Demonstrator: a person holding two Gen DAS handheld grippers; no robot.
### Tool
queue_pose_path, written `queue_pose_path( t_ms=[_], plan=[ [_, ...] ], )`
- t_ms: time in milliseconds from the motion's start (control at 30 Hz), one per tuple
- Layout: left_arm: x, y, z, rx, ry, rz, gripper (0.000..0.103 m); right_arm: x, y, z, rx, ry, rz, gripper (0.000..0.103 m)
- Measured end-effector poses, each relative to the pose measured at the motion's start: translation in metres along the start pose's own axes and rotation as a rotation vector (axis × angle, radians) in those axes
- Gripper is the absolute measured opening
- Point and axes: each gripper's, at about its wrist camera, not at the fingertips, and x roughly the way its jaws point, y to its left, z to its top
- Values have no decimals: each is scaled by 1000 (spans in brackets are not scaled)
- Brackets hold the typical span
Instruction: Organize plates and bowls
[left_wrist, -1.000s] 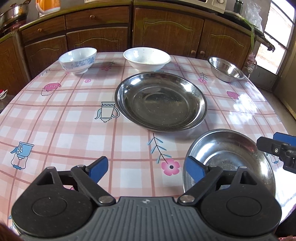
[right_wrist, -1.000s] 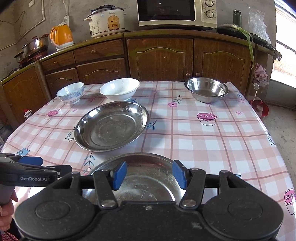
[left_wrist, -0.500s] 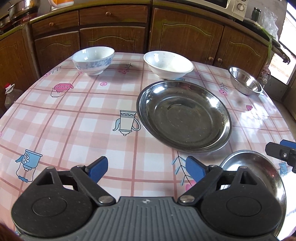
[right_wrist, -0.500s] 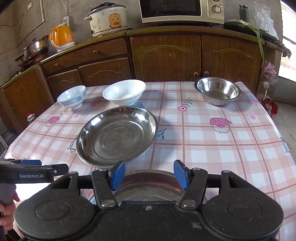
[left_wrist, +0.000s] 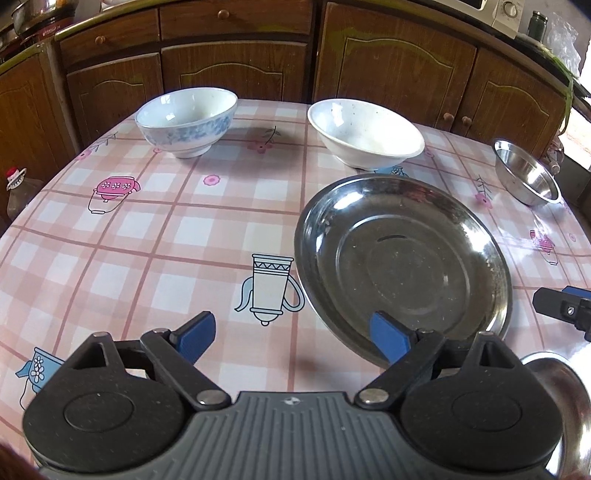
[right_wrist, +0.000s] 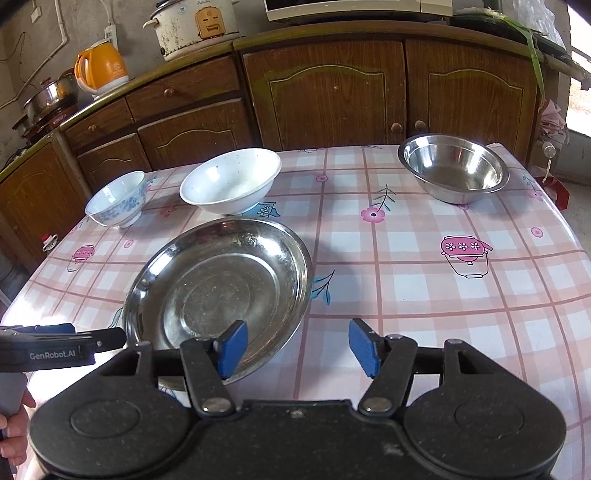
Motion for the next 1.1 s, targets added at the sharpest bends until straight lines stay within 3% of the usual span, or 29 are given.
queue_pose_path(
  t_ms=[333, 533, 633, 667, 700, 733, 767, 933, 1100],
  plan=[
    [33, 6, 21, -26, 21, 0, 88, 50, -12, 19, 76, 57, 9, 76],
    [45, -3, 30, -10, 15, -44, 70, 73, -14, 21, 105, 78, 12, 76],
    [53, -3, 30, -27, 28, -74, 47, 82, -12, 19, 120, 96, 30, 74],
    [52, -3, 30, -25, 10, -71, 43, 82, -12, 18, 122, 88, 34, 73],
    [53, -3, 29, -22, 11, -82, 32, 82, -11, 18, 122, 78, 38, 62],
    [53, -4, 29, -22, 8, -90, 27, 83, -11, 18, 127, 78, 47, 46],
    [53, -4, 30, -25, 11, -92, 23, 83, -10, 18, 135, 77, 53, 39],
    [43, -2, 29, -29, -6, -98, 19, 74, -9, 18, 162, 52, 32, 31],
    [28, -1, 26, -31, -28, -89, 18, 58, -1, 22, 132, 27, 30, 30]
  ],
)
